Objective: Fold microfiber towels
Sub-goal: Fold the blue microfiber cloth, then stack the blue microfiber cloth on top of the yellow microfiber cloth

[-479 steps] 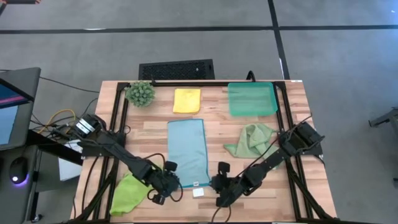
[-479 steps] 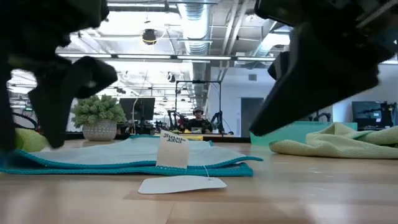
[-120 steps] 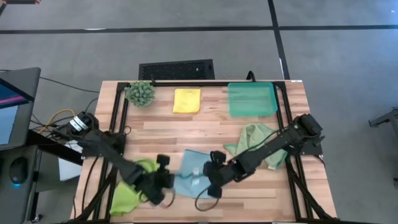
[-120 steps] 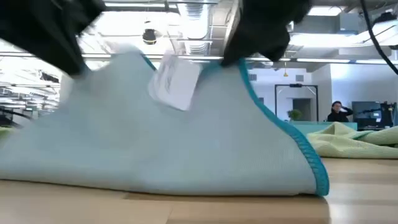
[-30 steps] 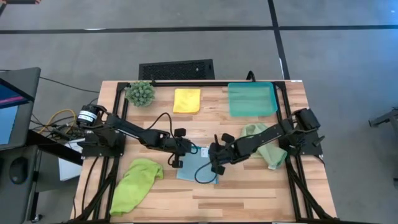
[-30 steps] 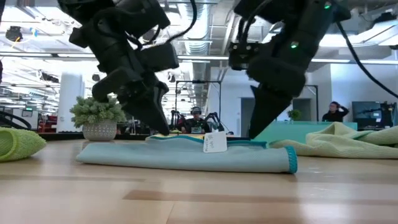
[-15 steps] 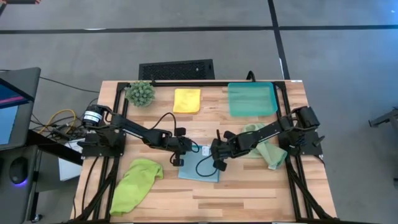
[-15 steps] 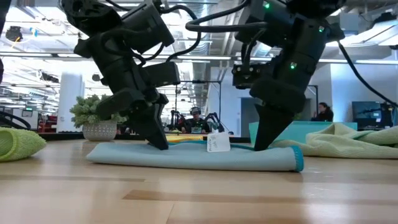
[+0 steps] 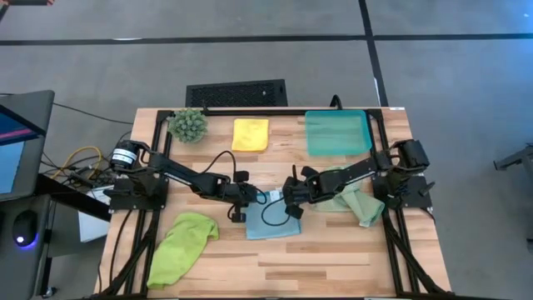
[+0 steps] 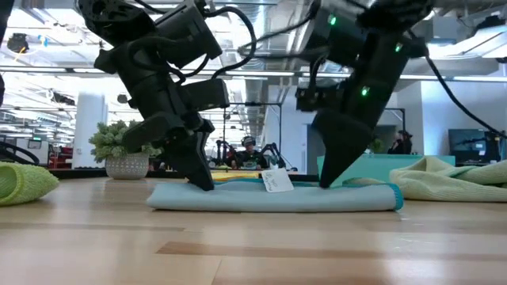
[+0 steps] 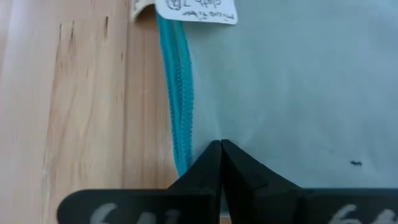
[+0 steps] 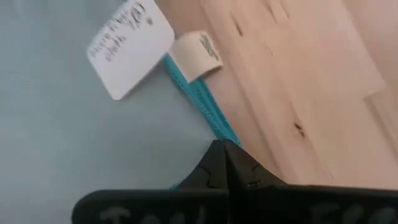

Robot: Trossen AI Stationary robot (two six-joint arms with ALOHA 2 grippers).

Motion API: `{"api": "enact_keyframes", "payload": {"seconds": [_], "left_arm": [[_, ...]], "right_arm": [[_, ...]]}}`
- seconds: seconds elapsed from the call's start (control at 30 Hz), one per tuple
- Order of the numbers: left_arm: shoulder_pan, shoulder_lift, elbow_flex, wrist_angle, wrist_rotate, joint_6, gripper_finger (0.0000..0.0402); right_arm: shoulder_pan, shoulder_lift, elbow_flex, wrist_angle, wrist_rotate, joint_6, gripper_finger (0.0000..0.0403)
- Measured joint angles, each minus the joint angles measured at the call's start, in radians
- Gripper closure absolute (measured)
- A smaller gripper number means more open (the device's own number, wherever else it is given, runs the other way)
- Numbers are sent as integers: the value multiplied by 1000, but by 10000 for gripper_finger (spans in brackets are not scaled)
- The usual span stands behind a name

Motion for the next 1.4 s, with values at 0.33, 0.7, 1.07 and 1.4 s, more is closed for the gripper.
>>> {"api": "enact_keyframes", "payload": {"seconds": [0.33,0.7,1.07,1.4], "left_arm": [[0,-5,0,-5,-24,14,401],[-2,-17,3,-34,-151,86,401],[-3,-201,29,-156,-253,106,401],[-12,-229,-105,65,35,-52,401]], "right_arm": [[-39,-2,-17,37,-7,-26,390],[-53,-2,-17,37,-50,-35,366],[-122,-63,45,-63,-51,-161,380],[-63,-272,0,-114,-47,-129,398]]}}
